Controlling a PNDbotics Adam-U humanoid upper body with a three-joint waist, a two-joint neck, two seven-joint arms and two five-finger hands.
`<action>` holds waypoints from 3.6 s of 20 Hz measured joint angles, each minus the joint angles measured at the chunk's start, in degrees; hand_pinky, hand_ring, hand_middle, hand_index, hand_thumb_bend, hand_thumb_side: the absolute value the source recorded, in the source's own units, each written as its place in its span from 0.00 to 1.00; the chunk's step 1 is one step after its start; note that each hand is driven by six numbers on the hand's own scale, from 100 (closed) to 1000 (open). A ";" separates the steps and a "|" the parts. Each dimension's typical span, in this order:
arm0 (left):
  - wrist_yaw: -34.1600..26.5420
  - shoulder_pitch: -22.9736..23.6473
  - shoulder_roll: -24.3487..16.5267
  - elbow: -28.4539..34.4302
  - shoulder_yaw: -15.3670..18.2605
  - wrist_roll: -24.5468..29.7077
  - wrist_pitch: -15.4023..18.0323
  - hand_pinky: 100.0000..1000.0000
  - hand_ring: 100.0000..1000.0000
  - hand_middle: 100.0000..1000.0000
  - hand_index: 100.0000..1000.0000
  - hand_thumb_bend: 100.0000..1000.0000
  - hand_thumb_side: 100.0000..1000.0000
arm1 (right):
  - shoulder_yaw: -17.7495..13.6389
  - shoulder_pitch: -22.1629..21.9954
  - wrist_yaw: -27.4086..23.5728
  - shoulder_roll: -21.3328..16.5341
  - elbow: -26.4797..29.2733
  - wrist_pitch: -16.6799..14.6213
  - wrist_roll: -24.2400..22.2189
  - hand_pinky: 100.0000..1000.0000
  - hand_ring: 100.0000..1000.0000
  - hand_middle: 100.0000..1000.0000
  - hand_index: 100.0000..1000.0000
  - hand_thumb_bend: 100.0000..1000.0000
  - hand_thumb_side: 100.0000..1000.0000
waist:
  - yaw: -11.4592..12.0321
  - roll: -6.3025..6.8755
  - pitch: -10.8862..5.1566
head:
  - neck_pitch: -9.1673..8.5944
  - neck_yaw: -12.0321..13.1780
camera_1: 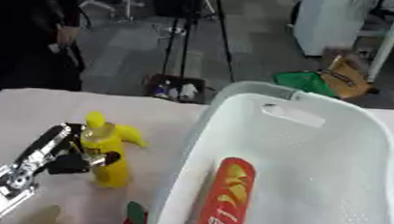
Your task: Pick up objects on the table and place them in the box.
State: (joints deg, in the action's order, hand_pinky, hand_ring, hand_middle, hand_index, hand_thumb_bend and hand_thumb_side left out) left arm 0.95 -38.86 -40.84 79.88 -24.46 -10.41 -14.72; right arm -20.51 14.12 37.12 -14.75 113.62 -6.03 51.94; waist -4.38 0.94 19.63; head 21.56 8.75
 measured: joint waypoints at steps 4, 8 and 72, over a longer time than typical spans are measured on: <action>1.13 0.00 -0.06 0.93 0.22 -0.48 -0.11 0.32 0.42 0.32 0.48 0.62 0.49 | -0.30 0.00 -0.11 0.00 0.00 0.00 0.00 0.71 0.49 0.48 0.62 0.00 0.68 | 0.08 0.01 -0.01 | 0.00 -0.09; 1.67 0.01 -0.59 2.08 0.78 -0.94 -0.56 0.32 0.42 0.32 0.48 0.62 0.49 | -0.34 -0.01 -0.19 0.00 0.00 0.00 0.00 0.71 0.49 0.48 0.62 0.00 0.68 | 0.15 0.05 -0.10 | 0.00 -0.22; 5.46 -37.92 10.74 6.47 -2.47 5.93 -12.16 0.33 0.42 0.31 0.47 0.66 0.54 | 0.11 -2.67 -0.71 -1.67 0.00 1.06 -0.01 0.72 0.49 0.48 0.62 0.00 0.69 | 2.84 2.58 -6.30 | 4.14 -1.37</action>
State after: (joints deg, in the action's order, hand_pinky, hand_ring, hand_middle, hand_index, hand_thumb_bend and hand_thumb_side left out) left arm 6.41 -76.78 -30.10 86.35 -26.93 -4.48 -26.88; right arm -20.40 11.44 36.41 -16.42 113.62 -4.97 51.94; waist -1.54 3.51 13.33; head 25.71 7.38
